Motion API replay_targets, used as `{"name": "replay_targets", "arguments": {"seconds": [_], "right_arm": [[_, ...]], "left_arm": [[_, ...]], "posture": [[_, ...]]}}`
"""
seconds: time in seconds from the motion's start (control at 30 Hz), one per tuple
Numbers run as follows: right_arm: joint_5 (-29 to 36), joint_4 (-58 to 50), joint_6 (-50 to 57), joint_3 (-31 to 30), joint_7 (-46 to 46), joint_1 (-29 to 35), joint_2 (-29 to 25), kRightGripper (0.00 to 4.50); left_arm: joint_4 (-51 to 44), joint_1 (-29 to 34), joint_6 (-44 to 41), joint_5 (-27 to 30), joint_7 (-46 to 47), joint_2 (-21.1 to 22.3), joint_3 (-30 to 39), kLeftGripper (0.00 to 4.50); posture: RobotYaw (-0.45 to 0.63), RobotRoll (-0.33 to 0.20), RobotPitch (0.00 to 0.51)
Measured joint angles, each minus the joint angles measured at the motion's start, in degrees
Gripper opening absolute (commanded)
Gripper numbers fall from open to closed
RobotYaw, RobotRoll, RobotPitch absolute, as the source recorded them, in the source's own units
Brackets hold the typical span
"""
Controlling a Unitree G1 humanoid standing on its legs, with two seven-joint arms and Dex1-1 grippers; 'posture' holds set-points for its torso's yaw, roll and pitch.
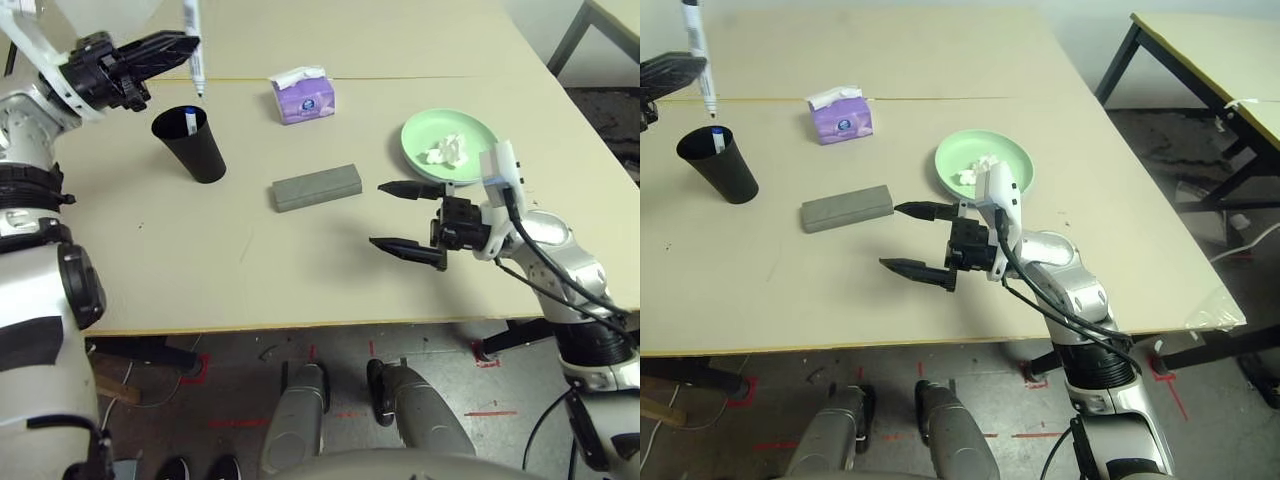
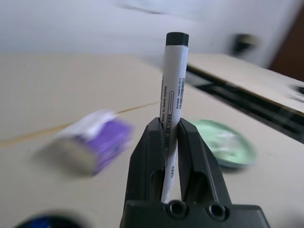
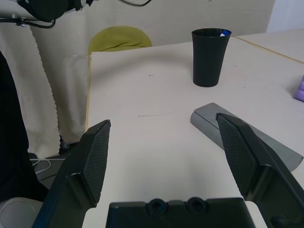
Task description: Organize and tidy the items on the table.
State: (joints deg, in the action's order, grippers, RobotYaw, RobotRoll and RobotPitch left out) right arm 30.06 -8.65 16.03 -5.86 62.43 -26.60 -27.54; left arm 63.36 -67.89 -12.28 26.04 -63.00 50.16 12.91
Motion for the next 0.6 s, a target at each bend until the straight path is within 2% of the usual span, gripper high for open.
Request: {"name": "replay_targets", "arguments": {"seconds": [0.13,0.27,0.6], "right_arm": [[-0.2,0.0,0.0,0.0,0.0,0.0,-0.2,4.5],[-0.3,-0.4,0.0,0.0,-0.1,0.3,-0.3,4.5],[-0.3,-2.5,0.8,0.1,-1.0,1.0,-1.3,4.5]], "left_arm": [[5.0,0.5,7.9,-5.0,12.0,0.0,0.6,0.27],[7.1,0.8,12.3,-8.0,17.3,-0.1,1.0,0.27],[8.6,0.9,15.1,-11.1,19.6,-3.3,1.9,0.27]], "posture": [[-0.04,0.0,0.179],[-0.04,0.0,0.178],[-0.07,0.0,0.185]]}}
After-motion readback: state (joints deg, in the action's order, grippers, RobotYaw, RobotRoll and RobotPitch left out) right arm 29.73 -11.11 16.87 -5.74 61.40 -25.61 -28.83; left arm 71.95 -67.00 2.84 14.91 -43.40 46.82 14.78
